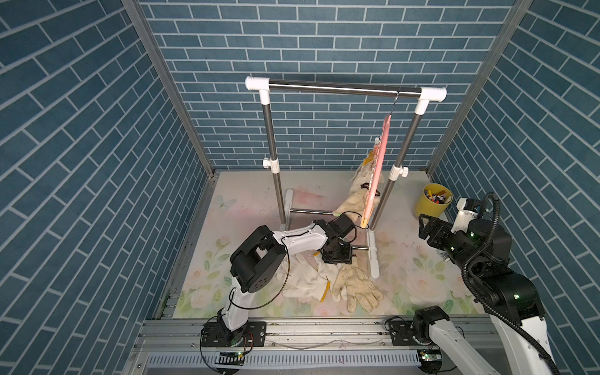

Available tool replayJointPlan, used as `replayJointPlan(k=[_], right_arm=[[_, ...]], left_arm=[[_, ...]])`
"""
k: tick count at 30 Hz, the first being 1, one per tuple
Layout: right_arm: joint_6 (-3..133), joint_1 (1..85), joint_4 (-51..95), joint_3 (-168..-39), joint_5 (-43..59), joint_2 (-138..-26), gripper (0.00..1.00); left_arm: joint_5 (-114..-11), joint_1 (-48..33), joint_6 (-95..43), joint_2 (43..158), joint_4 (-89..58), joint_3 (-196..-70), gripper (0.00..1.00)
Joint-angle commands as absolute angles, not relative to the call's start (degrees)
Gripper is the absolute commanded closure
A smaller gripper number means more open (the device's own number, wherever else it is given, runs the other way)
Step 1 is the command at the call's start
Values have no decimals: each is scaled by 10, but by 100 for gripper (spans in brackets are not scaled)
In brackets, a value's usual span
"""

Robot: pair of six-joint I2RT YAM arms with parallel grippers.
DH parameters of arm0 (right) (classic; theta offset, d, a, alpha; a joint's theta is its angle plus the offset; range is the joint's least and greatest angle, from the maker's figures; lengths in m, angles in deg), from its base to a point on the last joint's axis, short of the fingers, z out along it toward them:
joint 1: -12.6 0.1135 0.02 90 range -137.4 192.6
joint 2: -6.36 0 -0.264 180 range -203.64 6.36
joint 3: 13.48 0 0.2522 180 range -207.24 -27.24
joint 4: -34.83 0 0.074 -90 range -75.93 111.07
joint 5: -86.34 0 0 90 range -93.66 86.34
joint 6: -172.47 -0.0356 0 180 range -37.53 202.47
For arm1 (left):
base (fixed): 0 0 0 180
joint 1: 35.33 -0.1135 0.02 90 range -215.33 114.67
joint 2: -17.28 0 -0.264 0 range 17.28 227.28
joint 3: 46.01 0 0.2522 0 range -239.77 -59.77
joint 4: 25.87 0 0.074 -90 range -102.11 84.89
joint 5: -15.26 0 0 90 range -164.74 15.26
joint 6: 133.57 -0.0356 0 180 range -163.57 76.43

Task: Clip the gloves onto a hanger to dry
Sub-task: Pick up the glove from the center of the board.

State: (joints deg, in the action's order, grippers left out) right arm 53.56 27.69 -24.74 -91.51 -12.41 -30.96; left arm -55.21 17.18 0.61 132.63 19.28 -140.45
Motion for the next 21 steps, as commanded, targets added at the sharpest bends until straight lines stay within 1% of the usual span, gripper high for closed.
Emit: replayJointPlan(k=[1,6,17,21], right_arm=[[543,274,-221,-902,-127,-311,15],[537,274,-213,-891,-127,-310,15],[529,274,-212,-885,-136,-296,15],[531,274,-216,-883,-141,-292,15]], left_arm=[[-555,173,9,1341,195,-1407,43],[-580,175,-3,1337,214,-1426,52],[-569,180,-17,1355,222,-1442,58],[-559,180,-18,1365,219,-1446,63]])
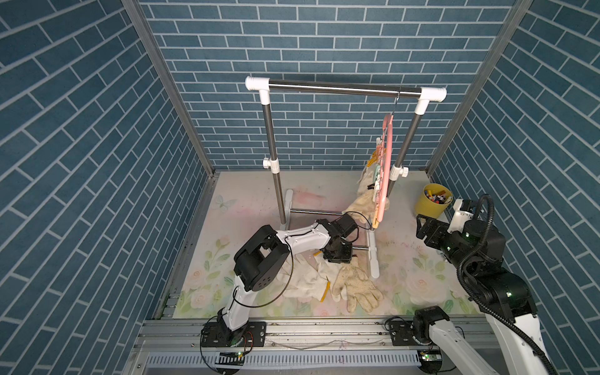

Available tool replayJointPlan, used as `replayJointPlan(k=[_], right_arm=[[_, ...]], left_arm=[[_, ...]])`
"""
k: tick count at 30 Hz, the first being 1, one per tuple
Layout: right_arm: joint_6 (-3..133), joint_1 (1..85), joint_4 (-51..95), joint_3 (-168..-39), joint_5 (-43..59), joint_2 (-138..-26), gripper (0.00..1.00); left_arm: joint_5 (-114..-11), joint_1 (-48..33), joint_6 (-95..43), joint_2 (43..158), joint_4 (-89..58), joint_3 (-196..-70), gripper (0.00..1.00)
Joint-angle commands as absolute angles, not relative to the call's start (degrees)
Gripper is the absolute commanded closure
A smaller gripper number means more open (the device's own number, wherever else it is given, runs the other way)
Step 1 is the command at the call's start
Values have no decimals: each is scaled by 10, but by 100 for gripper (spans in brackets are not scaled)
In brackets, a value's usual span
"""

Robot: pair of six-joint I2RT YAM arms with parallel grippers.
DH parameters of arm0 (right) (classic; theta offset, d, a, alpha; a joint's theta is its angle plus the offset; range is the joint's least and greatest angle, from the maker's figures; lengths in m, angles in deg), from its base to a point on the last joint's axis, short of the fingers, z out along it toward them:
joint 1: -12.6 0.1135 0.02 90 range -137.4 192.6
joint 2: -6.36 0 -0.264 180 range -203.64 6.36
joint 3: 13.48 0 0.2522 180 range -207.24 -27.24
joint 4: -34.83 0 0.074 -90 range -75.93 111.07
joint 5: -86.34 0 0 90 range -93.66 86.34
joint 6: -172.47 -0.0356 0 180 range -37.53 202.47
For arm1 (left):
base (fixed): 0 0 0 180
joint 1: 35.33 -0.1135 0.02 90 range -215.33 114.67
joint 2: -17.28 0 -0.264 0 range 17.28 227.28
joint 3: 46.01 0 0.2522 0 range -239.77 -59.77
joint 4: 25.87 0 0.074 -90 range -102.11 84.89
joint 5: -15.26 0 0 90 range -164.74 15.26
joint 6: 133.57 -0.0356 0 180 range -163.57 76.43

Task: Clip the gloves onto a hanger to dry
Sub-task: Pick up the glove from the center of the board.

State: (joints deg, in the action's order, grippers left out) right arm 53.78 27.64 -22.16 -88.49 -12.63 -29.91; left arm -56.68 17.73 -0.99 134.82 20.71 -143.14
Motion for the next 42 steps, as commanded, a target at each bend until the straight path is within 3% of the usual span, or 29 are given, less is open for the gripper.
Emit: replayJointPlan(k=[1,5,13,24,32,38,42], right_arm=[[531,274,-217,-883,-142,-290,15],[533,274,-219,-882,-146,-287,15],[534,274,-220,-872,-150,-281,15],[535,274,-228,-869,-156,-277,15],[535,274,-245,-860,-143,-269,15],[550,274,-248,-852,-19,-259,15],[570,274,-195,-821,231,-237,18]], left_arm=[[-555,180,-18,1368,219,-1448,64],[-546,181,-20,1380,220,-1458,73],[-555,183,-22,1373,218,-1464,100],[-594,184,-30,1308,194,-1435,100],[-671,193,-83,1156,167,-1357,100],[-701,218,-168,994,100,-1269,100],[-706,228,-264,870,43,-1217,100]])
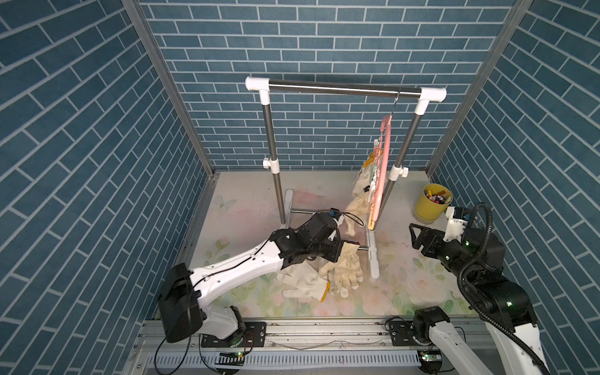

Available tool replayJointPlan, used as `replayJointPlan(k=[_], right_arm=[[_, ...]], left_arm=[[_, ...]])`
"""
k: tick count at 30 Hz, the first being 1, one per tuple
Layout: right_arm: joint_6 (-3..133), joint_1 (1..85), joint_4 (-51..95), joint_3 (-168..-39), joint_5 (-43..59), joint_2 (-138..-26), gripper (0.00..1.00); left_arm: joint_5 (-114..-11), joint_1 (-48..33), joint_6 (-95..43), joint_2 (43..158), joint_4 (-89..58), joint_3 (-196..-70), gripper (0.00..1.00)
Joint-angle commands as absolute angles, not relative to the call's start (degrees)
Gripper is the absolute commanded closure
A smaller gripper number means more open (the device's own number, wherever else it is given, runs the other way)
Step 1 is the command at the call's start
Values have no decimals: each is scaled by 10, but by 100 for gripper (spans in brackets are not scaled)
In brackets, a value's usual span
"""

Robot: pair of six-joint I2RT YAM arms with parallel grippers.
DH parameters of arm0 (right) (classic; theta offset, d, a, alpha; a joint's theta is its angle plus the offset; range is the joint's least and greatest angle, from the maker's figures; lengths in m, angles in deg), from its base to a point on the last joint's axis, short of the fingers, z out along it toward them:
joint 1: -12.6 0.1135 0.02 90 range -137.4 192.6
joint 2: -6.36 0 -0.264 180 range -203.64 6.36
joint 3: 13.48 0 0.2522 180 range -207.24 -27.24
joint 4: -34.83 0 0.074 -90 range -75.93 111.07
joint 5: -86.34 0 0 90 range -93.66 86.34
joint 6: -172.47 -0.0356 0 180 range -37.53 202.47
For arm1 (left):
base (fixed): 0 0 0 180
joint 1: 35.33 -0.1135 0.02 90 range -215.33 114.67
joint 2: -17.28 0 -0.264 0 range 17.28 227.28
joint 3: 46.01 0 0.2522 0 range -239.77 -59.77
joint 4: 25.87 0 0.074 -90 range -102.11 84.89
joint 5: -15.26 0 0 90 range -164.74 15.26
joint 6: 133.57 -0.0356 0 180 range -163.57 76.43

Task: Clip the gloves onto a hanger to dry
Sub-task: Pick up the glove from the center of the board.

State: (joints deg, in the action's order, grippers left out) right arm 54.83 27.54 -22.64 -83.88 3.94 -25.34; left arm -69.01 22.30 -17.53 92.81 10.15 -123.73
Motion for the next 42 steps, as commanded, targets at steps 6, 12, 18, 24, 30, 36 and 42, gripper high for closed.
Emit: replayJointPlan(k=[6,12,18,24,30,36,42], right_arm=[[568,275,-136,-752,405,-230,22],[573,287,21,-661,424,-197,30],[618,327,96,-646,400,-192,35],[617,377,146,-641,370,-214,38],[650,418,181,-647,333,-245,38],[684,445,184,-662,329,-290,62],[692,450,187,-655,287,-263,99]], left_arm=[[-660,227,-389,759,-14,-1190,100],[-626,228,-401,775,-18,-1206,100],[-623,228,-379,791,-60,-1194,100],[-607,228,-370,814,-80,-1196,100],[-599,228,-368,825,-82,-1199,100],[-600,228,-360,829,-88,-1198,100],[-590,228,-345,824,-108,-1182,100]])
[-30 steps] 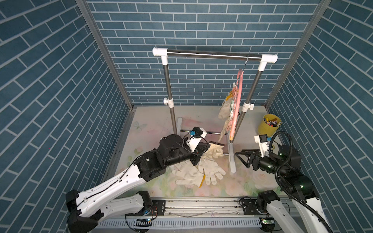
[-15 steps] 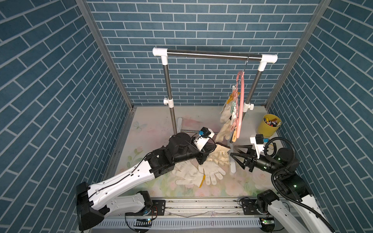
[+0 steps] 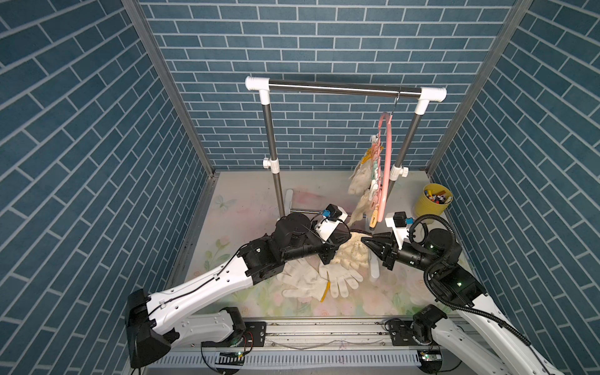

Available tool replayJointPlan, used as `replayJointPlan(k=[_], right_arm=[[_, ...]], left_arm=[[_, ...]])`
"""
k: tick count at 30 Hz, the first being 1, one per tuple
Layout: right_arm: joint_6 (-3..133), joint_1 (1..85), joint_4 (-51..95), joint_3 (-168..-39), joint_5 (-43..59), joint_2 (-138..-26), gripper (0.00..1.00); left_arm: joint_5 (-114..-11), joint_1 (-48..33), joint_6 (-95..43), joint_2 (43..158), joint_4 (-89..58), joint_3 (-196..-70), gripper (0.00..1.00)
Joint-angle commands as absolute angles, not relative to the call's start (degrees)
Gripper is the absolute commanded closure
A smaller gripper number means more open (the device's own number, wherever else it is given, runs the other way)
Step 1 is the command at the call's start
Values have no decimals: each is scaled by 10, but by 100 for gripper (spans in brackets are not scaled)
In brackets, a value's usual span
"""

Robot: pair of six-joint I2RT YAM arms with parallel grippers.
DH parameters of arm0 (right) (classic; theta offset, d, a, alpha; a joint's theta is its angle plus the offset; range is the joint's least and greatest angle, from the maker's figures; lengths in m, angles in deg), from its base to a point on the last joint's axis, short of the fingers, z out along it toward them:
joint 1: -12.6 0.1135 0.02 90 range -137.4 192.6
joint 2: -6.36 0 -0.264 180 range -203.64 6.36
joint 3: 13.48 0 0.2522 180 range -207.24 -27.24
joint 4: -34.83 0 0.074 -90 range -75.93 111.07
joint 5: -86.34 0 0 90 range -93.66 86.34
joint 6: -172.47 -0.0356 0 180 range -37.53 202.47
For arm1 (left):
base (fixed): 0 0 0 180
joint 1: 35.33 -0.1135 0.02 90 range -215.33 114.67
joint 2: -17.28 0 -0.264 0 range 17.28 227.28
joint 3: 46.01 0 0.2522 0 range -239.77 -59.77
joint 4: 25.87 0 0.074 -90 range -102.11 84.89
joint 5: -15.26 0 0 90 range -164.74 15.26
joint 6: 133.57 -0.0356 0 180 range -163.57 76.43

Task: Clip the gloves onto a hanger to dry
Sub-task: Pick up the glove from the center of the board.

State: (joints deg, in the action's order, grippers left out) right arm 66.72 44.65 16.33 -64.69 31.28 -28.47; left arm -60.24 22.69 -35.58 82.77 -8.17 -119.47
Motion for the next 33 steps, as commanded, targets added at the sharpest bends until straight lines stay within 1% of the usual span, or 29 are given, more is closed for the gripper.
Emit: replayJointPlan(k=[1,2,3,4,6,7,10,15,19,26,33], right_arm=[[693,450,185,-656,282,-258,100],[695,450,182,-657,279,-253,100],[698,450,176,-660,280,-250,100],[701,450,169,-663,283,-249,100],[708,450,153,-672,296,-249,100],[711,450,147,-675,302,-250,100],[715,450,136,-686,315,-253,100],[712,450,128,-700,330,-260,100],[711,451,118,-702,333,-258,100],[710,451,112,-702,332,-255,100],[710,452,116,-707,330,-254,100]], left_arm=[[-588,228,-342,824,-110,-1181,99],[-585,228,-339,826,-113,-1180,88],[-582,228,-336,826,-115,-1179,67],[-578,228,-337,827,-118,-1177,55],[-558,227,-343,826,-134,-1171,45],[-549,226,-347,825,-147,-1165,43],[-518,225,-363,814,-227,-1126,42],[-501,222,-373,796,-368,-1061,43],[-481,216,-366,799,-398,-1060,45],[-443,201,-327,817,-468,-1059,52],[-393,200,-311,862,-458,-1086,62]])
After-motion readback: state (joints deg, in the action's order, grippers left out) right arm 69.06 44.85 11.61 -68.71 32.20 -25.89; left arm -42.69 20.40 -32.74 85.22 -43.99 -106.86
